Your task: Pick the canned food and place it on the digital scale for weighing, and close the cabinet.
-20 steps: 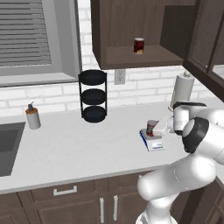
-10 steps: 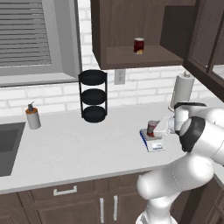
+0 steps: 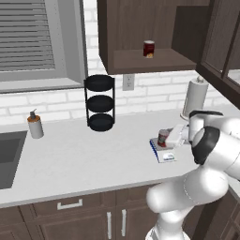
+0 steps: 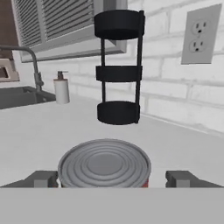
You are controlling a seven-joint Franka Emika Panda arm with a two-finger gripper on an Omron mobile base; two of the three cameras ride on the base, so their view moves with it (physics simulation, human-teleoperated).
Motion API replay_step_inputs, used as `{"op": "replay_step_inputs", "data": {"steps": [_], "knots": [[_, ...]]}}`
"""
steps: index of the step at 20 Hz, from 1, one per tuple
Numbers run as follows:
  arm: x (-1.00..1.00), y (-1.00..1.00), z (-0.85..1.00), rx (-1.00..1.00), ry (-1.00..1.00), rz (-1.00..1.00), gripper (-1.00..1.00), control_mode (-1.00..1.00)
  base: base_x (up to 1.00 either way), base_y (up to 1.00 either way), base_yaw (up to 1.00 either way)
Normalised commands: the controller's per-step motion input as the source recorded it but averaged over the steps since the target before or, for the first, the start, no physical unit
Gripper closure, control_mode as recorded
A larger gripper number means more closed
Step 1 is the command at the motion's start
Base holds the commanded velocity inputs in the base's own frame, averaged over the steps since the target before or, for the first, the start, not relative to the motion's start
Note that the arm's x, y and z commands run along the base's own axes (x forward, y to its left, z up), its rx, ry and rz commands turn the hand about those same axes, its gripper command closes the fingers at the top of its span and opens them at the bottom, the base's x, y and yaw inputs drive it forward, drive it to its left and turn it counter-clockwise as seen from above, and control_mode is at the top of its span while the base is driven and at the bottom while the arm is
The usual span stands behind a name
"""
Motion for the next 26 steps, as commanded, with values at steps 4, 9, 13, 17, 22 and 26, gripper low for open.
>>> {"op": "replay_step_inputs", "data": {"steps": [4,9,13,17,22,26], "knots": [[-0.16,0.0,0.04,0.0,-0.1,0.0,-1.0,-1.0,0.0,0.0,0.0],[-0.24,0.0,0.13,0.0,-0.13,0.0,-1.0,-1.0,0.0,0.0,0.0],[-0.52,-0.06,0.45,0.0,-0.18,0.0,-1.0,-1.0,0.0,0.0,0.0],[-0.68,-0.12,0.65,0.0,-0.22,0.0,-1.0,-1.0,0.0,0.0,0.0],[-0.82,-0.15,0.53,-0.05,-0.25,0.01,-1.0,-1.0,0.0,0.0,0.0],[-0.6,0.0,0.54,-0.14,-0.2,0.02,-1.0,-1.0,0.0,0.0,0.0]]}}
